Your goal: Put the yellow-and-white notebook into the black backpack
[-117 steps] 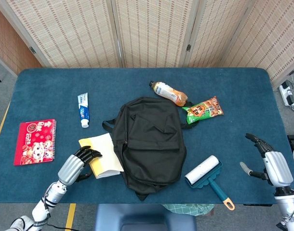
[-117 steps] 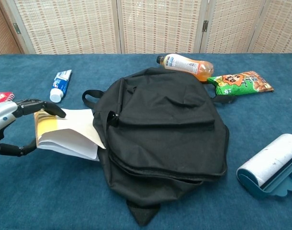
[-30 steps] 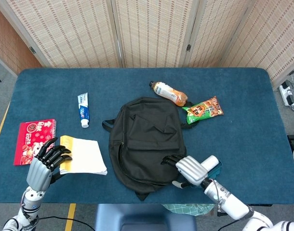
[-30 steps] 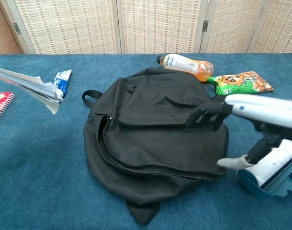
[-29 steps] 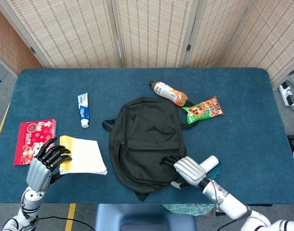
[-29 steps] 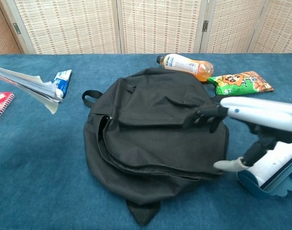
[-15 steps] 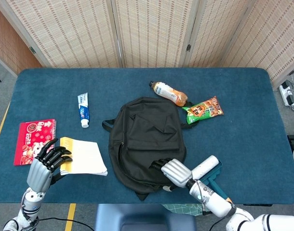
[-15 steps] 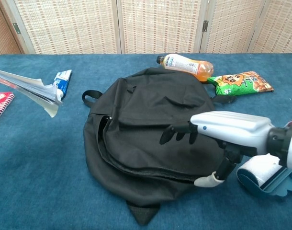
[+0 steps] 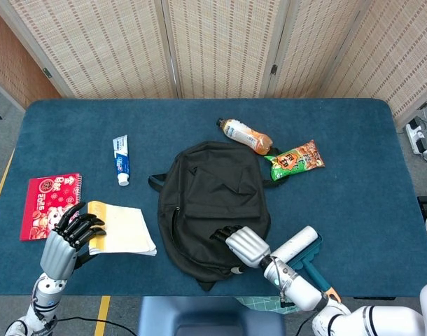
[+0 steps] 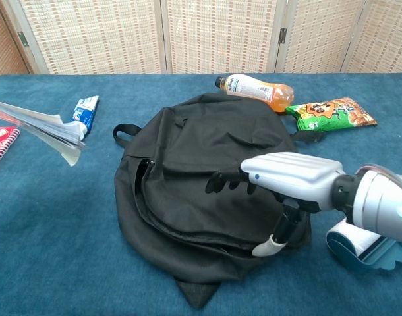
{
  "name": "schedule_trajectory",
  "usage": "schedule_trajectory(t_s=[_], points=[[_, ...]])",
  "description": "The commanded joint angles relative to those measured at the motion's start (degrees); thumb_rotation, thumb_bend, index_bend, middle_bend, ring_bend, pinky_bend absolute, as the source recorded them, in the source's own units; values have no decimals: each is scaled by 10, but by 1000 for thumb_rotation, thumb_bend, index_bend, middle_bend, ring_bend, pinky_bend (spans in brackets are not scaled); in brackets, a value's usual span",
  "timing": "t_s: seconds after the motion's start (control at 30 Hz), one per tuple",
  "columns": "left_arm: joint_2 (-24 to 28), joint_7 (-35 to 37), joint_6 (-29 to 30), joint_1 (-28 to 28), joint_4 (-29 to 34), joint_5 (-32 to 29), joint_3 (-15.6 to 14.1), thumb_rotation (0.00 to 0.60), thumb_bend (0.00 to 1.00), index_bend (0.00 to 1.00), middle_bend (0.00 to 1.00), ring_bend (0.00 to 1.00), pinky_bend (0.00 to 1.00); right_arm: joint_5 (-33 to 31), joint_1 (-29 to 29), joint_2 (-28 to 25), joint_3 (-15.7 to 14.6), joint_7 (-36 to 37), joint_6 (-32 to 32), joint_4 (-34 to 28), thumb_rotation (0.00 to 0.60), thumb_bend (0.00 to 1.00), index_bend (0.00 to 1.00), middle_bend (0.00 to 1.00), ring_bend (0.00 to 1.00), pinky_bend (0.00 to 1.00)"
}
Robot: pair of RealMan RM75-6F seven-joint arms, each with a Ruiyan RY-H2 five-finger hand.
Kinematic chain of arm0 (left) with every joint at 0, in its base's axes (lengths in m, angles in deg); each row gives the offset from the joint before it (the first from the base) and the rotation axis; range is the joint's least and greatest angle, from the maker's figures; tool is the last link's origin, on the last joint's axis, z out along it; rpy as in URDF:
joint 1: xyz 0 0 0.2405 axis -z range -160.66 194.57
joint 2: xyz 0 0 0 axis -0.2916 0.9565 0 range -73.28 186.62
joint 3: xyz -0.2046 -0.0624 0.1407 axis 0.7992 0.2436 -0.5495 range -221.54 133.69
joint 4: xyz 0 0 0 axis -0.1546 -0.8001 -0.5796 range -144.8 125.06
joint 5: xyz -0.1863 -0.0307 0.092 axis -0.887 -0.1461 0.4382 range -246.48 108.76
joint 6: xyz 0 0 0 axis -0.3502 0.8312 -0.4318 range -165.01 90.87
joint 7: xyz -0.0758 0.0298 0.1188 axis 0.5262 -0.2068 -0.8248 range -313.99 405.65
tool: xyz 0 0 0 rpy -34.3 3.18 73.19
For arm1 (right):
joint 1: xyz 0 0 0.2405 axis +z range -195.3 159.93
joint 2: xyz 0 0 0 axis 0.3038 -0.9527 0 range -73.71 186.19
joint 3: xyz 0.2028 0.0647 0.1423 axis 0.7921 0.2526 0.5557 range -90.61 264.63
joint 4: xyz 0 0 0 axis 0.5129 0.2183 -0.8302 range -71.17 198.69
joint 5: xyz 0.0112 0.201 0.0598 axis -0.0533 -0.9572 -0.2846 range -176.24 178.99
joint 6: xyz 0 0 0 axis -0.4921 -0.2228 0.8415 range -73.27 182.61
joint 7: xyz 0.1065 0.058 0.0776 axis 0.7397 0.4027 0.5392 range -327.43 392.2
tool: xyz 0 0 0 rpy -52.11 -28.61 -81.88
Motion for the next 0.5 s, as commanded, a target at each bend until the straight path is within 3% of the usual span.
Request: schedule_trajectory(t_s=[0.03,0.17,0.33,0.5], points=[[0,0,0,0,0,0,1,600,473,706,509,419,241,-17,10,16,0,-27,-4,10,600,205,240,224,204,279],[0,2,3,0,-1,0,2,600,473,705,508,419,241,-38,16,28,7,-50,-19,18,600,347,324,230,208,279],[2,9,5,1,1,-1,5,600,472,706,508,418,241,-71,30,43,22,-69,-26,29,600,555,533,256,235,279],[3,23,5,7,-2,-2,8,600,472,706,526,443,251,-110,53,44,57,-74,-29,33,600,617,652,284,250,279]])
